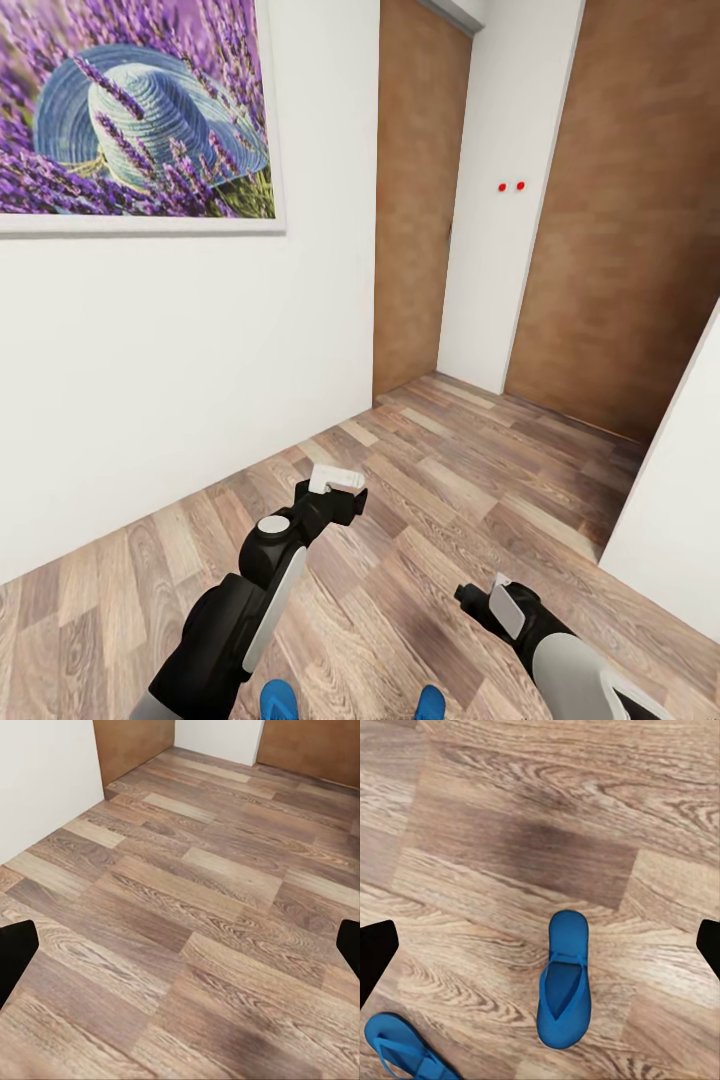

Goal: In the bedroom, move the book from the bed onto either nightstand, and place the two sandals side by side next to the bed.

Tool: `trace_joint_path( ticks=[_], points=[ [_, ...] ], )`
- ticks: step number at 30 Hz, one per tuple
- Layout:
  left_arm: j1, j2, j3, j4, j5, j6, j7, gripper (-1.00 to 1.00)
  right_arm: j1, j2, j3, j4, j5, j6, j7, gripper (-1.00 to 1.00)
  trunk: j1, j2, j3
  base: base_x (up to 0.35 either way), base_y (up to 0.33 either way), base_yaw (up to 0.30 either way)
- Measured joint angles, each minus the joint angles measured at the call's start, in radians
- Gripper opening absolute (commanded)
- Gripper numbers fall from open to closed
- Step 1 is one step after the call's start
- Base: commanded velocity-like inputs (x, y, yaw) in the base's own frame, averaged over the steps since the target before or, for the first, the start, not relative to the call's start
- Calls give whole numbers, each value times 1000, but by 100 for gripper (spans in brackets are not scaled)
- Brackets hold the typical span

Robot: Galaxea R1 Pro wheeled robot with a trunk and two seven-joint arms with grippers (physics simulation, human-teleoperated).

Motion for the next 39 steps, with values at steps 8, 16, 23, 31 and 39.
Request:
trace_joint_path(
  ticks=[8,16,23,31,39],
  points=[
    [0,0,0,0,0,0,0,100,0,2,1,0,0,1,-14,100,31,-56,-25,0,0,0],
    [0,0,0,1,1,0,0,100,0,2,3,1,0,1,-34,100,61,-112,-50,0,0,0],
    [0,0,0,2,1,0,0,100,0,2,3,0,0,0,-50,100,88,-161,-72,0,0,0],
    [0,-1,0,2,1,0,0,100,0,2,4,2,0,1,-58,100,119,-217,-97,0,0,0],
    [0,-2,0,2,2,0,0,100,0,2,4,3,0,11,-69,100,150,-273,-122,0,0,0]
  ],
)
